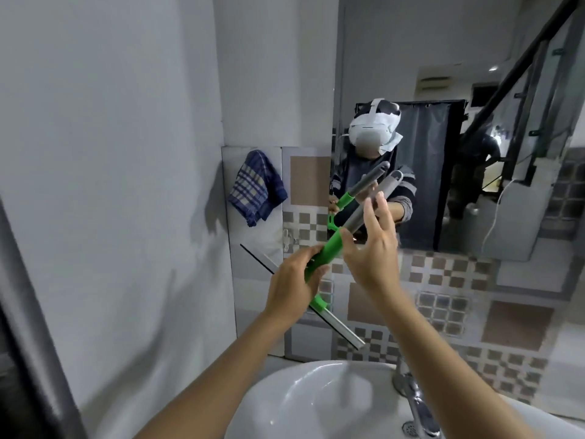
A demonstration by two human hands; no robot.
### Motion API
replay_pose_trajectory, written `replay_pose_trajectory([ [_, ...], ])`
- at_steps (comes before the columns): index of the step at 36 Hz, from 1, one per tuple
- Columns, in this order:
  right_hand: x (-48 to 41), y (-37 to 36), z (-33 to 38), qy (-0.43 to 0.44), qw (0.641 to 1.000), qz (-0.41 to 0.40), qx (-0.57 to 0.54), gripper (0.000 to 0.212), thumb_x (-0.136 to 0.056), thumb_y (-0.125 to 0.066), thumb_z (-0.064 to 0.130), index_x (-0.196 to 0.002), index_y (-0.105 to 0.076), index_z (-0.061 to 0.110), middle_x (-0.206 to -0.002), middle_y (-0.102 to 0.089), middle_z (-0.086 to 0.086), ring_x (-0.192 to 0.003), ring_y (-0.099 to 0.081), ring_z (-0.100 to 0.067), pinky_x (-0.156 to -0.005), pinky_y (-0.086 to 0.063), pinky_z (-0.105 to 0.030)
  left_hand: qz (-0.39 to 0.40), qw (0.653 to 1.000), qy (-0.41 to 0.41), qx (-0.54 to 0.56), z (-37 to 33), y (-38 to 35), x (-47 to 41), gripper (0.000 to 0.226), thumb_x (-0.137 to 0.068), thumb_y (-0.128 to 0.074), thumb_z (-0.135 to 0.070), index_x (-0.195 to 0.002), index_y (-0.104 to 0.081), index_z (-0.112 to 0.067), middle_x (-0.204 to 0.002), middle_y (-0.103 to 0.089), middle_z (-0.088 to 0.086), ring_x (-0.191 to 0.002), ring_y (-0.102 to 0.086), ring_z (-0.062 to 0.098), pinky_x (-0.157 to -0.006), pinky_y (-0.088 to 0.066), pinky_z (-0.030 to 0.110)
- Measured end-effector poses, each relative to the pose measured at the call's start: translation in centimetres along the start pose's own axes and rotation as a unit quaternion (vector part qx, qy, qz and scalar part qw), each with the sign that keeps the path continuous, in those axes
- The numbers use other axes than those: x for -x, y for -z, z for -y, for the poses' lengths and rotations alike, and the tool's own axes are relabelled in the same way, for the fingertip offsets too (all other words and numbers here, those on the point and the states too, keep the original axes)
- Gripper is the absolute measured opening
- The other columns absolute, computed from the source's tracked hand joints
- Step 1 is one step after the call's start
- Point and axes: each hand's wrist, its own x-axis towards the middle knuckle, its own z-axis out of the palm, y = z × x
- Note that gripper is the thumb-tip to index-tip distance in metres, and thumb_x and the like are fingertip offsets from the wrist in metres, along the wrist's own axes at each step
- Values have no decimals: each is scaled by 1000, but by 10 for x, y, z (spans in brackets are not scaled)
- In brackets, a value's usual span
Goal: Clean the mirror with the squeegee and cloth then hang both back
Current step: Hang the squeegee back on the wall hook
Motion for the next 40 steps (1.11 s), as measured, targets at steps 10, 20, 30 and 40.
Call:
replay_pose_trajectory([
  [10,-1,-62,15,-120,977,-27,-174,69,-86,-61,8,-145,-23,12,-155,-19,-6,-140,-20,-15,-106,-22,-13,-49,998,36,2,32,2,13,35,-89,-54,-37,-118,-56,-17,-103,-66,-1,-87,-62,11,-74,-55,29],
  [20,11,-130,-7,-202,937,-19,-283,72,-74,-74,4,-136,-42,17,-138,-48,-1,-127,-45,-15,-96,-49,-32,-42,994,98,-3,92,0,32,35,-88,-58,-30,-120,-56,-15,-107,-64,-1,-91,-59,8,-74,-52,21],
  [30,45,-174,-22,-172,944,12,-280,70,-72,-74,0,-134,-45,17,-138,-47,-2,-128,-44,-13,-93,-52,-35,-18,968,230,96,136,-16,65,35,-87,-60,-24,-121,-53,-20,-109,-60,-9,-99,-58,5,-85,-52,26],
  [40,71,-191,-44,-154,952,27,-264,70,-73,-73,1,-135,-44,16,-139,-45,-1,-129,-43,-15,-95,-50,-28,13,954,279,112,151,-27,82,36,-84,-64,-16,-118,-53,-20,-108,-60,-9,-99,-59,6,-86,-51,24],
])
